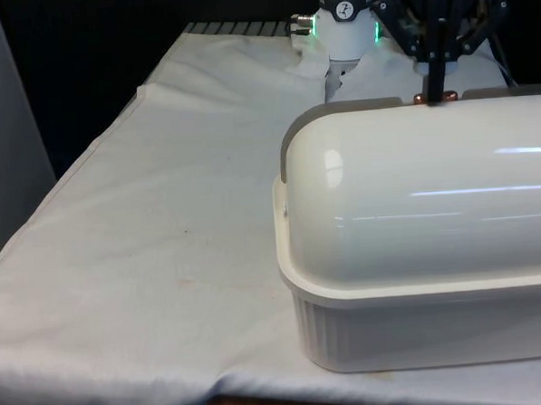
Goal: Open the lid, then close it.
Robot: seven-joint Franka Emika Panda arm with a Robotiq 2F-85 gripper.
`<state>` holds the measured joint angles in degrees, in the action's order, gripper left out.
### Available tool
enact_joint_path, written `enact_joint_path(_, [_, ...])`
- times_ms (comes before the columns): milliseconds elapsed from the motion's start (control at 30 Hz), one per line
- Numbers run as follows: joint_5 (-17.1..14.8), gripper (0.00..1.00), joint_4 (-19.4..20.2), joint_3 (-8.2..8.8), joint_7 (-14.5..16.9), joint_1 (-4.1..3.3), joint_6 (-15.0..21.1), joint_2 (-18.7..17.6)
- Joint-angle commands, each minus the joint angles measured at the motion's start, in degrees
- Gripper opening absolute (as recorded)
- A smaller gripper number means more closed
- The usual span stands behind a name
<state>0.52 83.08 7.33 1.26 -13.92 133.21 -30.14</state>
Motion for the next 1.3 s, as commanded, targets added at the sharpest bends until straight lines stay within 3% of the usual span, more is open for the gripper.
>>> enact_joint_path(0, [0.1,0.0,1.4,0.06,0.1,0.0,1.3,0.7])
enact_joint_path(67, [0.0,0.0,0.5,0.06,0.0,0.0,0.1,0.2])
enact_joint_path(100, [0.1,0.0,2.8,0.11,0.2,0.06,1.4,1.6])
enact_joint_path(367, [0.1,0.0,6.7,0.17,0.5,0.17,1.9,3.8])
enact_joint_path(400, [0.0,0.0,5.4,0.17,0.3,0.17,0.8,3.0])
enact_joint_path(433, [0.1,0.0,7.7,0.23,0.5,0.17,1.9,4.4])
enact_joint_path(600, [0.2,0.0,10.2,0.29,0.6,0.17,1.9,5.8])
enact_joint_path(1267, [0.2,0.0,18.7,-0.06,0.5,-0.11,-0.3,9.5])
